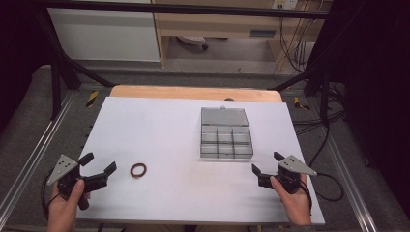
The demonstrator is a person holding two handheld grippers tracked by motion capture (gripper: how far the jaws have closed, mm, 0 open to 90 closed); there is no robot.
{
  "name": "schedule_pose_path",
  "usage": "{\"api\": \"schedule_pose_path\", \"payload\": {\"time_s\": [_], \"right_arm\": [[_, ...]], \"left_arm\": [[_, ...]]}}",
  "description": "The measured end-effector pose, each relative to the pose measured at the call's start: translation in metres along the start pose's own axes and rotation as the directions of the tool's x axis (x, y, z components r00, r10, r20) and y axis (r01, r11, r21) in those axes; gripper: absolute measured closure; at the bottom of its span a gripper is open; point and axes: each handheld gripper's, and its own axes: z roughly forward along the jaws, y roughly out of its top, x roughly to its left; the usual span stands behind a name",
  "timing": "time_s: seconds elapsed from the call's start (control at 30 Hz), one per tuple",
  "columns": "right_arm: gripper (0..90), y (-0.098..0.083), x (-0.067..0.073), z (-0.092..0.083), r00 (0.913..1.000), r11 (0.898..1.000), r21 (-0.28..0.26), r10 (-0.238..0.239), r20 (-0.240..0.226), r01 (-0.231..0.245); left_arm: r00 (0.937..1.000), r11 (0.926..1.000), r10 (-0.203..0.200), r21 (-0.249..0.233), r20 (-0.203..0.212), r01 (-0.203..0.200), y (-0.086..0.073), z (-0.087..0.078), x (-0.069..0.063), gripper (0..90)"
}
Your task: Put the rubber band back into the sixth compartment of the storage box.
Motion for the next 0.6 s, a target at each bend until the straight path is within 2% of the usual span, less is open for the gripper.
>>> {"api": "schedule_pose_path", "payload": {"time_s": [0.6], "right_arm": [[4.2,-0.0004,-0.0019,0.0011,0.9999,1.0,0.012,0.012,0.007,-0.012]], "left_arm": [[0.9996,0.9985,0.021,0.05,0.019,-0.021,-0.0023,0.0066,-0.0056,5.5]]}}
